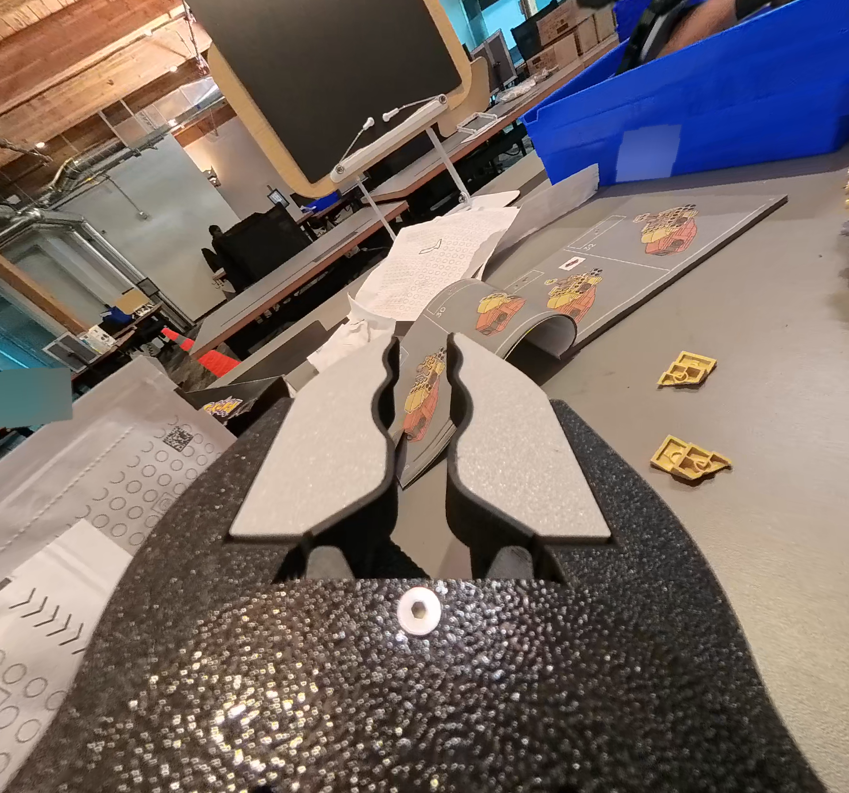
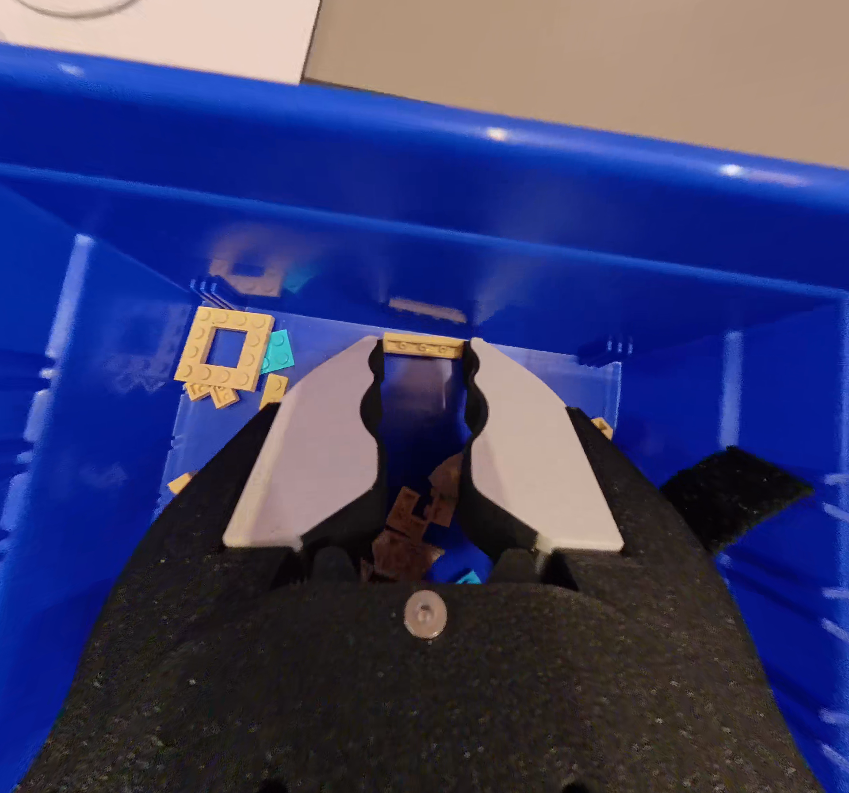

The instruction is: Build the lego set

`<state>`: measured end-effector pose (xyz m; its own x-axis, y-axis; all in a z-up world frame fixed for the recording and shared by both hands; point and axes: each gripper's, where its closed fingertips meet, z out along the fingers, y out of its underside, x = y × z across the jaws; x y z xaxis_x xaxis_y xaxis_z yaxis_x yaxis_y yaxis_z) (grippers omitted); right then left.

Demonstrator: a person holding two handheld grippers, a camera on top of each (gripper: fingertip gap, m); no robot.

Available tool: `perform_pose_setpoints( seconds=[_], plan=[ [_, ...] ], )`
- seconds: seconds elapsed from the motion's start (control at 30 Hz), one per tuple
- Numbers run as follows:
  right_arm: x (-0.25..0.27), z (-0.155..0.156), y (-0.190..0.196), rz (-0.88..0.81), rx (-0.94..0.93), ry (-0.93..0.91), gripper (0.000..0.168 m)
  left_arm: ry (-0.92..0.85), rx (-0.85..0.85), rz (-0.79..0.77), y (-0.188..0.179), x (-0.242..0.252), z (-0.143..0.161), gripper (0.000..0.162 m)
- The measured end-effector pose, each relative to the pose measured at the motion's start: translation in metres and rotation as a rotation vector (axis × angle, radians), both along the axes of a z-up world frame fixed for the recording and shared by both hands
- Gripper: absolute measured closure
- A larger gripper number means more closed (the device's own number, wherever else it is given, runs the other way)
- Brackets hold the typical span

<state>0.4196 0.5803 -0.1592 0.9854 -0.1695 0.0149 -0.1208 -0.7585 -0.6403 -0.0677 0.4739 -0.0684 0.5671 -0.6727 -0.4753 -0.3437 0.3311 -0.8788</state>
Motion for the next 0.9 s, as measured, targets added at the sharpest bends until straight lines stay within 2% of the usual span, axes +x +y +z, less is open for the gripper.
perform_pose_setpoints(
  seconds=[0.1, 0.23, 0.37, 0.47, 0.57, 0.67, 0.9],
  plan=[
    [-0.006, 0.022, -0.009, 0.031, 0.045, 0.055, 0.136, -0.001, -0.006, -0.003, 0.0, 0.0, -0.001, 0.143],
    [-0.049, 0.076, -0.039, 0.175, 0.146, 0.132, 0.135, 0.01, -0.003, -0.017, -0.002, 0.003, -0.001, 0.143],
    [-0.146, 0.126, -0.095, 0.424, 0.221, 0.157, 0.136, 0.017, 0.012, -0.036, -0.006, 0.006, 0.001, 0.143],
    [-0.243, 0.142, -0.14, 0.633, 0.257, 0.236, 0.136, 0.02, 0.013, -0.054, -0.011, 0.008, 0.002, 0.143],
    [-0.335, 0.133, -0.175, 0.823, 0.233, 0.317, 0.136, 0.014, 0.02, -0.067, -0.016, 0.008, 0.004, 0.143],
    [-0.399, 0.113, -0.196, 0.93, 0.194, 0.337, 0.136, 0.01, 0.019, -0.073, -0.021, 0.004, 0.003, 0.143],
    [-0.449, 0.05, -0.21, 0.95, 0.042, 0.242, 0.136, -0.026, 0.001, -0.059, -0.031, -0.017, 0.0, 0.143]
  ],
)
